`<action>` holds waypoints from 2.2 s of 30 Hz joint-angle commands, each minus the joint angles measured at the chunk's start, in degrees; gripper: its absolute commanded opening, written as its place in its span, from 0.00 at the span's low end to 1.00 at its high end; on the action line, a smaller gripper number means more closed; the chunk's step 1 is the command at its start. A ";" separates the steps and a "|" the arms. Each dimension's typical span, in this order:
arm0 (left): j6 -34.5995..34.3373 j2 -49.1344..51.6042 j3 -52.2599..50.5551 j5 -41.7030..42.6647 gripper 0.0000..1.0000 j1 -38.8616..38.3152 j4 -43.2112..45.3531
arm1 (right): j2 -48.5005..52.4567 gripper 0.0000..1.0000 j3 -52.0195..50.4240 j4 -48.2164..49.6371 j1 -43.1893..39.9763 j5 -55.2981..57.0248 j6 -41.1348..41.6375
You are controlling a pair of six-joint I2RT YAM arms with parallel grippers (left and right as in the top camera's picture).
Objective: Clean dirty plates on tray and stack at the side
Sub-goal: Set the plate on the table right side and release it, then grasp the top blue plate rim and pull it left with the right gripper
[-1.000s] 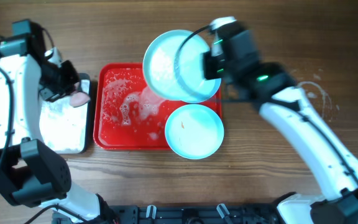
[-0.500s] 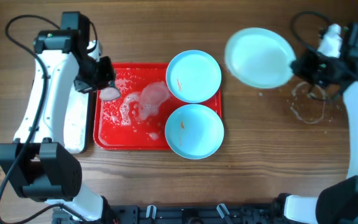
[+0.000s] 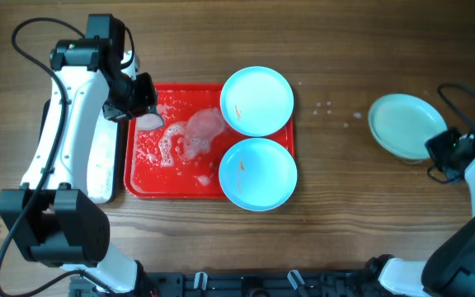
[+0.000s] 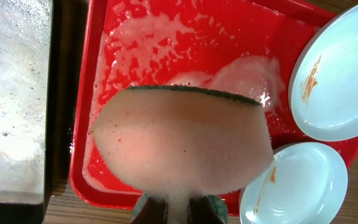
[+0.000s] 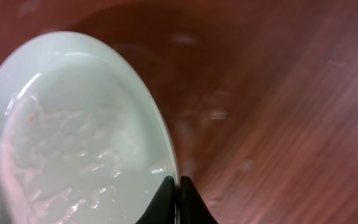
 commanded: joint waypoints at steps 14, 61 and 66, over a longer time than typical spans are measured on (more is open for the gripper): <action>-1.14 -0.61 0.90 0.50 0.04 -0.22 0.07 | -2.75 0.74 -0.68 0.90 -0.11 -8.04 -2.36; -1.14 0.02 0.87 0.48 0.04 -0.20 1.57 | 30.08 0.40 37.51 -12.37 56.37 12.22 -5.90; -1.14 0.02 0.87 0.48 0.04 -0.20 1.55 | 32.61 0.37 37.53 -9.44 56.37 12.20 -8.09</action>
